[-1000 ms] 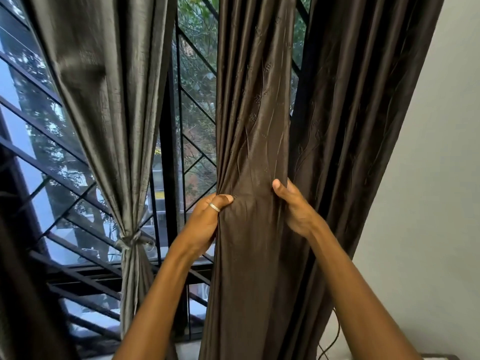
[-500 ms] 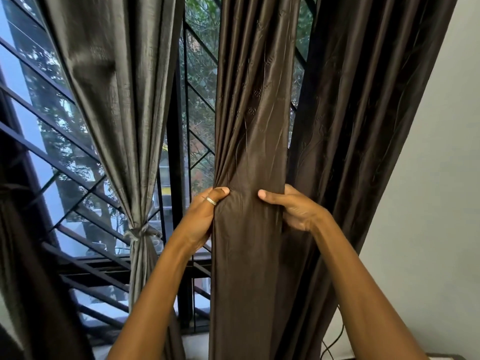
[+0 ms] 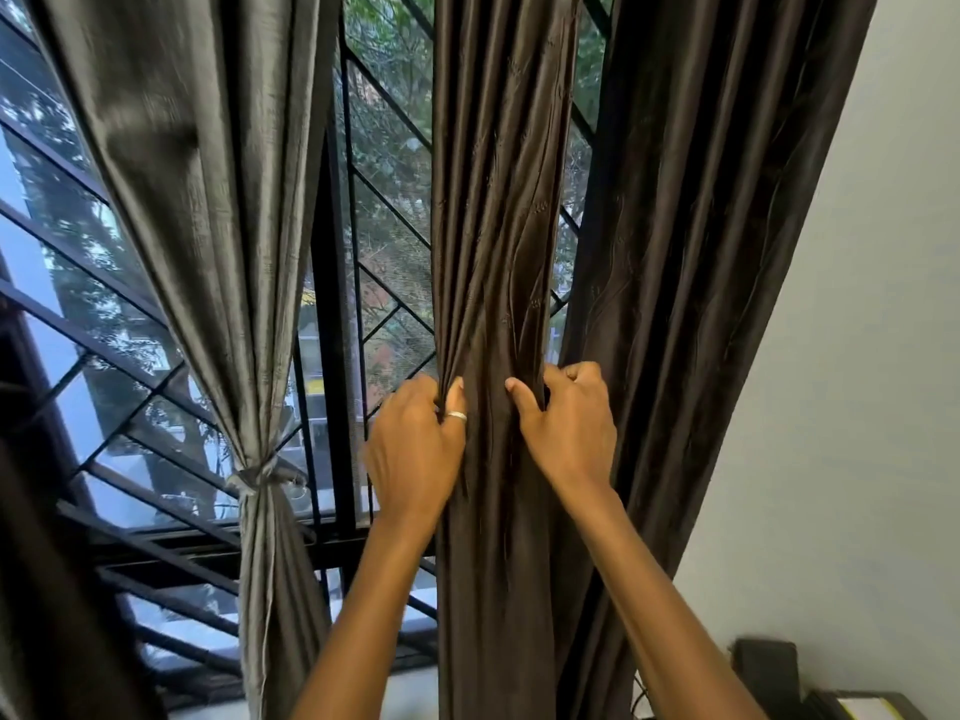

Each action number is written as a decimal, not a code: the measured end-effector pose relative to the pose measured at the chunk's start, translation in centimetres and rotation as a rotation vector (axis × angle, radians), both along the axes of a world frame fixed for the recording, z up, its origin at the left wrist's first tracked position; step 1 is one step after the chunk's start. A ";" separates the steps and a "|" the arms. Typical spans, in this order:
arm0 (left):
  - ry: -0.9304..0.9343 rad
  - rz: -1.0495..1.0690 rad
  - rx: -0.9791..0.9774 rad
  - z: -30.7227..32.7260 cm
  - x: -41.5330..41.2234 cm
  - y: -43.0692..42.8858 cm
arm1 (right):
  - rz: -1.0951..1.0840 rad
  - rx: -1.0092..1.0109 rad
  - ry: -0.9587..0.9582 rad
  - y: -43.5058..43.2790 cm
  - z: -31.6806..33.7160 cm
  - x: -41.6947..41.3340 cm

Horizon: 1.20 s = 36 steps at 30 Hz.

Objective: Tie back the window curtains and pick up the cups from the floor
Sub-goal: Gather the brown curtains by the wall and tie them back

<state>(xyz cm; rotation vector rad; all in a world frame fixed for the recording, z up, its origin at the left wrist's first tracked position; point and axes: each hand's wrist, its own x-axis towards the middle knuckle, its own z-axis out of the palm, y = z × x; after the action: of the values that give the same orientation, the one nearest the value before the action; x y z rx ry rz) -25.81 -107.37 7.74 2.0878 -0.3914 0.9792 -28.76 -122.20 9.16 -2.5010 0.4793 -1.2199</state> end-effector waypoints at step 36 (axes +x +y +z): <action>0.242 -0.454 -0.410 -2.8 -2.0 -0.1 | 0.647 0.614 -0.016 1.2 -2.0 -0.3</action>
<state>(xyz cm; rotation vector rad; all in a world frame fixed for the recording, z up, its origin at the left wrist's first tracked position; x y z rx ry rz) -27.82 -107.47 4.90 1.6210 -0.4676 0.4816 -29.02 -120.98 7.14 -1.8824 0.0071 -0.6956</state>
